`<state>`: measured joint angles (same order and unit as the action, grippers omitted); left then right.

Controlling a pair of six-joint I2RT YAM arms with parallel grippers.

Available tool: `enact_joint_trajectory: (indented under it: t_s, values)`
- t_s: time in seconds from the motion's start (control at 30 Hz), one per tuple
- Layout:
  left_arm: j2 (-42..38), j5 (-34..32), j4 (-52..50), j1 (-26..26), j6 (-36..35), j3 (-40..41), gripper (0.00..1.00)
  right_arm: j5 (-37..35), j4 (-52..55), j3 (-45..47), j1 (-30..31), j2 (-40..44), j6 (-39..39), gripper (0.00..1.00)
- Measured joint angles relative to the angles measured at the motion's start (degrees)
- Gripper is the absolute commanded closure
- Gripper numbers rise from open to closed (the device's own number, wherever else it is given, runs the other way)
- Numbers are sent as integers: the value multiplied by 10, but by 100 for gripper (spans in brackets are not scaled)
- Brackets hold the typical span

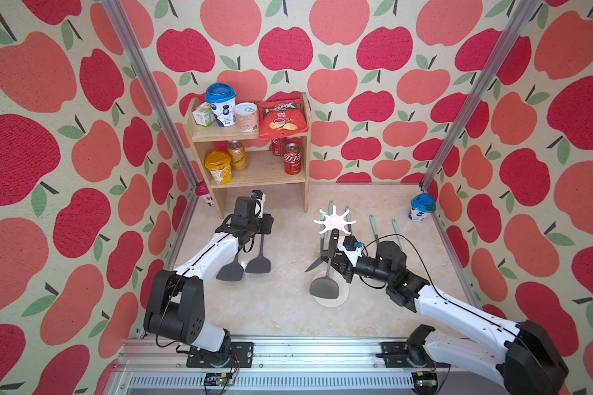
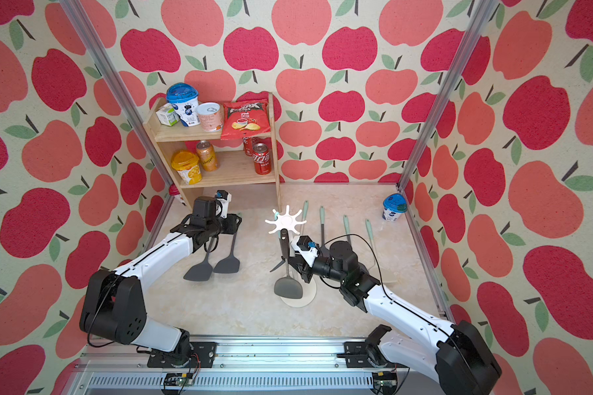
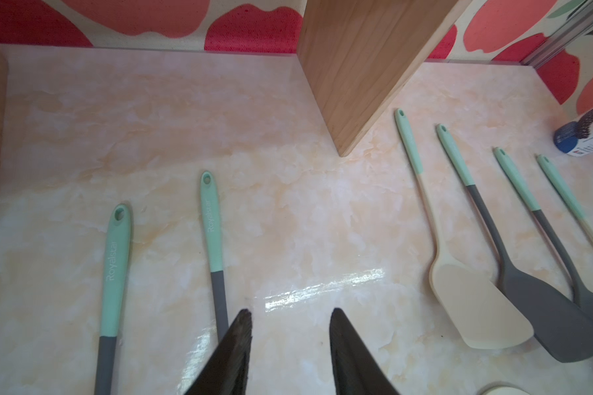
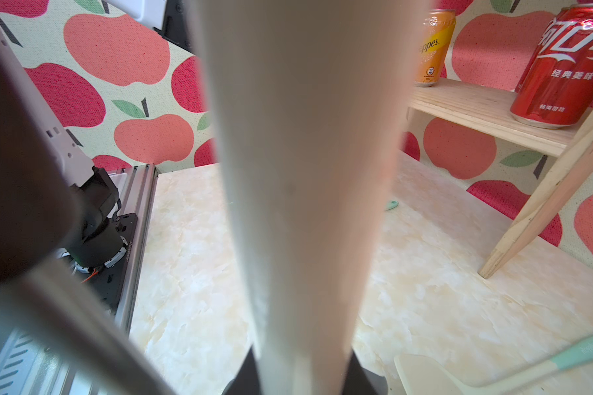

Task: Take the spatula off the kitchen utensil rack
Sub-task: Place the spatula at the center of the board, then adjust the rack at the center of the board.

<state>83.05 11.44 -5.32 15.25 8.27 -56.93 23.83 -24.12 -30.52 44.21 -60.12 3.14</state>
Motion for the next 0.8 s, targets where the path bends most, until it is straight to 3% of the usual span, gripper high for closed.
enact_joint_trajectory:
  t_s: [0.27,0.57,0.8]
  values:
    - [-189,12,87,21,13,125,52,-7,-5,0,0,-2,-8,100]
    - [-357,-17,172,140,-19,191,53,-37,-29,-2,0,-18,-30,100]
    - [-394,-23,250,237,-69,251,55,-60,-42,-2,0,-26,-38,100]
